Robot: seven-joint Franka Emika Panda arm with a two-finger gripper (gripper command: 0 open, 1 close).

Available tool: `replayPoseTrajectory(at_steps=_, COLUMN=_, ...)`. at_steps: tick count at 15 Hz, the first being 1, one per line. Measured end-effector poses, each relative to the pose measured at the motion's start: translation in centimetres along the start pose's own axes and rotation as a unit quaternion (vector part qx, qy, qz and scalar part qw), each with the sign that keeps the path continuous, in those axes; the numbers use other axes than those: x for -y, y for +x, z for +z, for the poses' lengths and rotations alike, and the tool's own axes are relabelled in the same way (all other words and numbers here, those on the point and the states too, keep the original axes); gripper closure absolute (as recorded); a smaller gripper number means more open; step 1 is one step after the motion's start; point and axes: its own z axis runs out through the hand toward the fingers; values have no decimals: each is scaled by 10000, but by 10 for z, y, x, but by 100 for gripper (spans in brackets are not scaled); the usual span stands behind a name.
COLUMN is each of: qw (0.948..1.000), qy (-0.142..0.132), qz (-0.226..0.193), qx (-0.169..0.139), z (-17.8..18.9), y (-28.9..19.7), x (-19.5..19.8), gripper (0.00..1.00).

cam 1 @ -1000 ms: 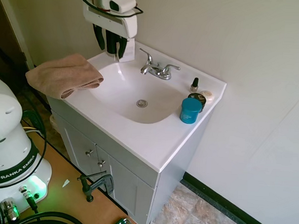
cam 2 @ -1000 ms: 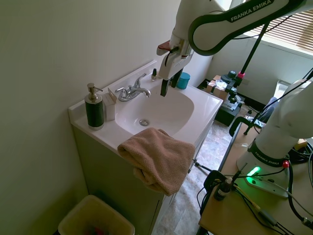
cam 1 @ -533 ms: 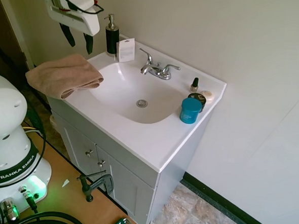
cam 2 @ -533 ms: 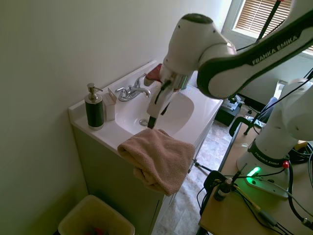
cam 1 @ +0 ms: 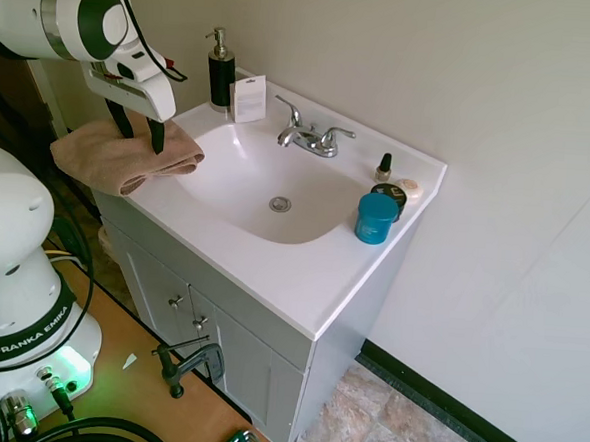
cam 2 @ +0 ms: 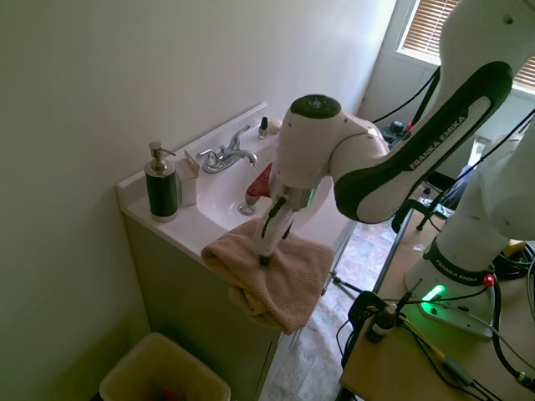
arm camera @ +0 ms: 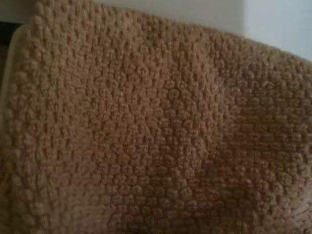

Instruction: Sanitize the sink

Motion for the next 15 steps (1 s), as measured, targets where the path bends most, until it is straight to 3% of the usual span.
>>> replayPoseTrajectory(at_steps=9, qw=10000, qy=11, qz=95, qx=-13, z=4, y=6, x=1, gripper=100)
replayPoseTrajectory(at_steps=12, qw=9987, qy=-23, qz=503, qx=26, z=6, y=32, x=-7, gripper=100)
replayPoseTrajectory(at_steps=15, qw=9936, qy=-93, qz=1122, qx=108, z=13, y=74, x=-19, gripper=100)
